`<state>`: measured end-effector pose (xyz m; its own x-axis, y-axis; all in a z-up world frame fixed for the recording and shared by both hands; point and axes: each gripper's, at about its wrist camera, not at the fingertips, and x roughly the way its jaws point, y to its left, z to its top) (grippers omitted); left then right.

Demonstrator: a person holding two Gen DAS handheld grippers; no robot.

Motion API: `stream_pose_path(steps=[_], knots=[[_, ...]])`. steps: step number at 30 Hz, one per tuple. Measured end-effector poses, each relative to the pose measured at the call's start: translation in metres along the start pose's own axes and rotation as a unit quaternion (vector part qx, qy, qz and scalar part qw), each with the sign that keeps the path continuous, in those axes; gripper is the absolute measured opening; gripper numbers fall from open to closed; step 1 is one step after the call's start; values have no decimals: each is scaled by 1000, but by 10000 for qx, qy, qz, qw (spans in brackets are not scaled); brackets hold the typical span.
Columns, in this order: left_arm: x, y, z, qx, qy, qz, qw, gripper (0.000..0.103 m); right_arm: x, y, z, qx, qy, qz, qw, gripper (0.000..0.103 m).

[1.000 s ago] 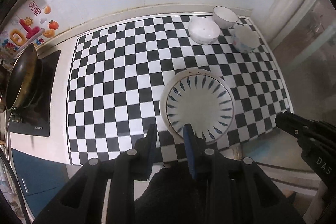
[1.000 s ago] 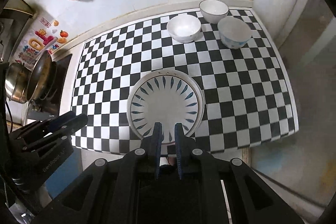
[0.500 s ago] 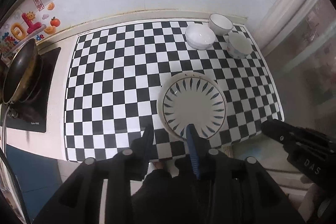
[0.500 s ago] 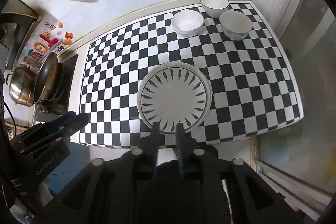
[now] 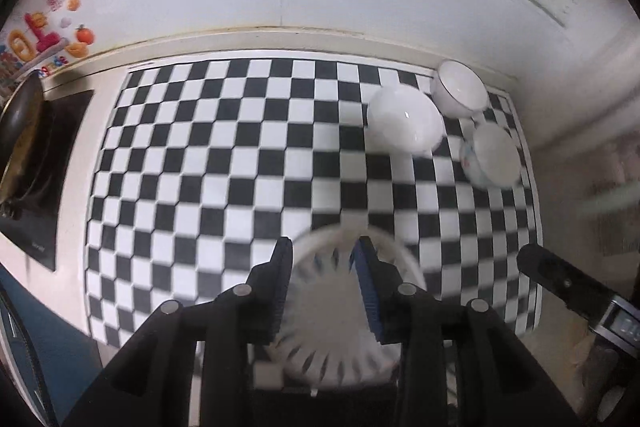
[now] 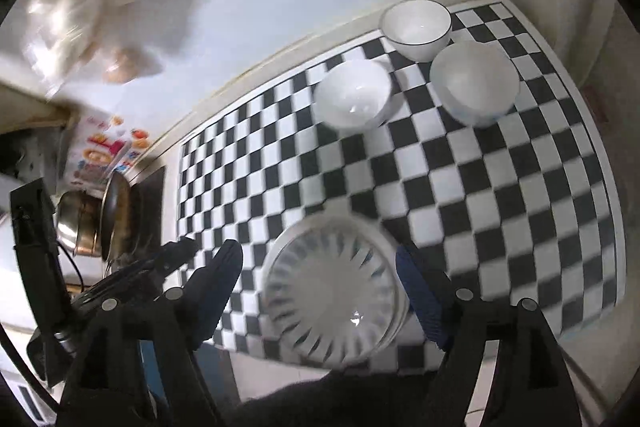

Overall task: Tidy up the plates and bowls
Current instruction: 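Move both tools to a plain white bowl on the cloth, then close both tools on the white bowl's rim and lift it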

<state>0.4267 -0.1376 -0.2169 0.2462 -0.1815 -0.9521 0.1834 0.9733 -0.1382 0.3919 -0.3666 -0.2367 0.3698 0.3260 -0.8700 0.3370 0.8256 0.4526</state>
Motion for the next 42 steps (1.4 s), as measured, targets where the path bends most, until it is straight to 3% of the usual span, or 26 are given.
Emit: stream_pose_path(steps=[6,10,14,20,21,22,25,32,42], knots=[[70,-20,73,-180,453,52,9988,30,73,-28,108,-483,510,-494,9963,81],[124,-35,109,-167,915,-60,9956,30,122,-37,157,-712,871,-741,9909,78],[168,-43,128,-211,1297,-159,9912,30,168,-45,188,-801,1216,-830,9859,65],[212,-47,137,-168,1667,-160,9857,28,214,-56,209,-795,1594,-873,9801,42],[215,-48,136,-152,1689,-193,9853,25,219,-59,208,-793,1632,-888,9794,33],[217,-50,136,-108,1694,-225,9852,20,223,-60,208,-780,1678,-900,9786,21],[215,-55,133,-28,1616,-154,9867,17,229,-60,206,-849,1638,-1123,9764,8],[185,-53,127,-47,1470,-250,9888,17,214,-61,199,-882,1611,-1015,9777,8],[98,-83,77,361,1059,-401,9929,17,129,-60,164,-949,1224,-960,9833,8]])
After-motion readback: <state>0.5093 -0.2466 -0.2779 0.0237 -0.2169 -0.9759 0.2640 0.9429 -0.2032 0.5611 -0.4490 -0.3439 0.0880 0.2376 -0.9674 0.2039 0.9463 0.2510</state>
